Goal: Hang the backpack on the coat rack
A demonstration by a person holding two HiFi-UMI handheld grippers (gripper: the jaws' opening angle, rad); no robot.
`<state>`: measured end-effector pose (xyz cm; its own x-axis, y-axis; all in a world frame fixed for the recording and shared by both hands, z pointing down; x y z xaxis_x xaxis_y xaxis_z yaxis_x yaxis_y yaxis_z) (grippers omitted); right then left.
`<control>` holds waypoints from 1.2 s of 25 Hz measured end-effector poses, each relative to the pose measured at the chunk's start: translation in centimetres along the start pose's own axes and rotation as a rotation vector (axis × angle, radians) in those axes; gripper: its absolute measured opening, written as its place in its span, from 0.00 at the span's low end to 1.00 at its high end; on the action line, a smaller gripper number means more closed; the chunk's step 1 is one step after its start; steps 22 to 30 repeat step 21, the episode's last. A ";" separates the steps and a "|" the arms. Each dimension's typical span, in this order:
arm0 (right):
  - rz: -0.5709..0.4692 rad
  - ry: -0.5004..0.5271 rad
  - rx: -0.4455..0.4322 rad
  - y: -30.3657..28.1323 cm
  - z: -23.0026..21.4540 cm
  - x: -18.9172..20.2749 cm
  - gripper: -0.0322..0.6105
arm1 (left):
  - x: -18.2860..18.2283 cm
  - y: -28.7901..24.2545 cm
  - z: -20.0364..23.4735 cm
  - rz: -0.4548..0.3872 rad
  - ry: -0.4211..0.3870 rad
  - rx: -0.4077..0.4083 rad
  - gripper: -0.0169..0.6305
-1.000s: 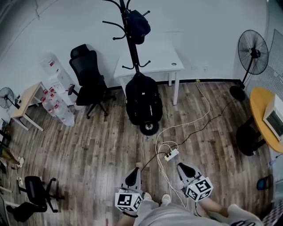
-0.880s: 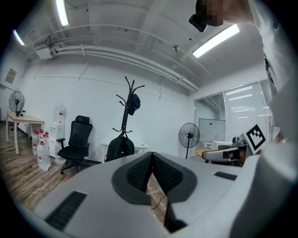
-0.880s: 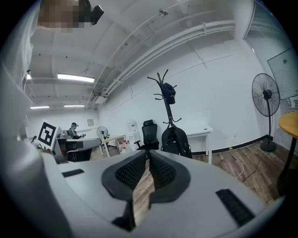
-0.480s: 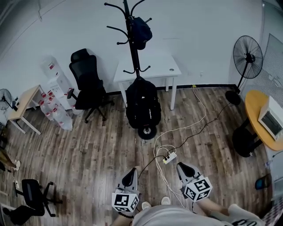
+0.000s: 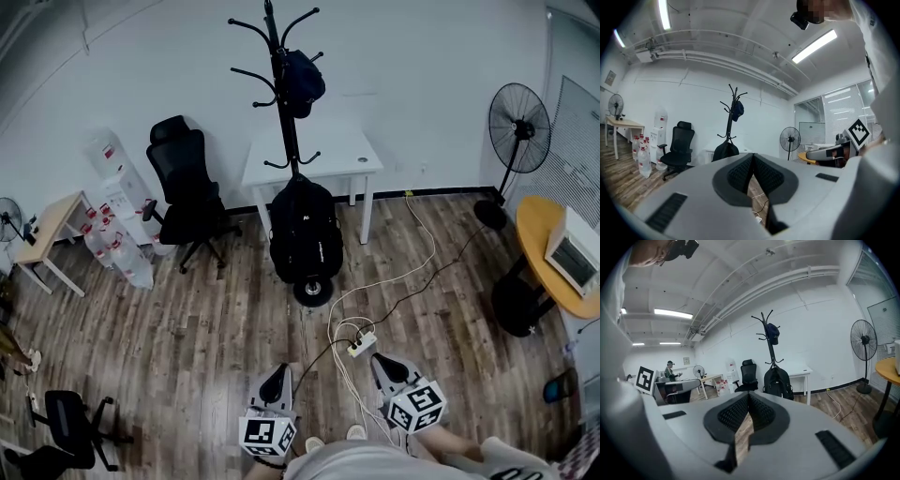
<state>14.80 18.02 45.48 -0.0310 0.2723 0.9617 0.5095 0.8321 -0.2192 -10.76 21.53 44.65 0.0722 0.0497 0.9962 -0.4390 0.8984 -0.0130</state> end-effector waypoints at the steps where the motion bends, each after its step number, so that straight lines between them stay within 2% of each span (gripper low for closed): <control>1: 0.000 0.004 0.005 0.0 0.0 0.0 0.07 | 0.0 0.1 0.0 -0.002 0.003 0.001 0.04; 13: -0.017 0.007 0.045 0.4 -0.7 -0.4 0.07 | -0.2 0.7 0.5 -0.006 -0.013 -0.014 0.04; 30: -0.018 0.010 0.033 0.3 -0.5 -0.4 0.07 | 0.0 0.9 0.2 0.001 -0.005 -0.017 0.04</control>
Point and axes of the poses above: the fingertips, and each gripper's own axes: y backward along the fingers, z to its left, x out of its underside, the point moved 7 cm from there along y, backward along the fingers, and after that the axes turned 7 degrees about x, right-handed, at the moved point
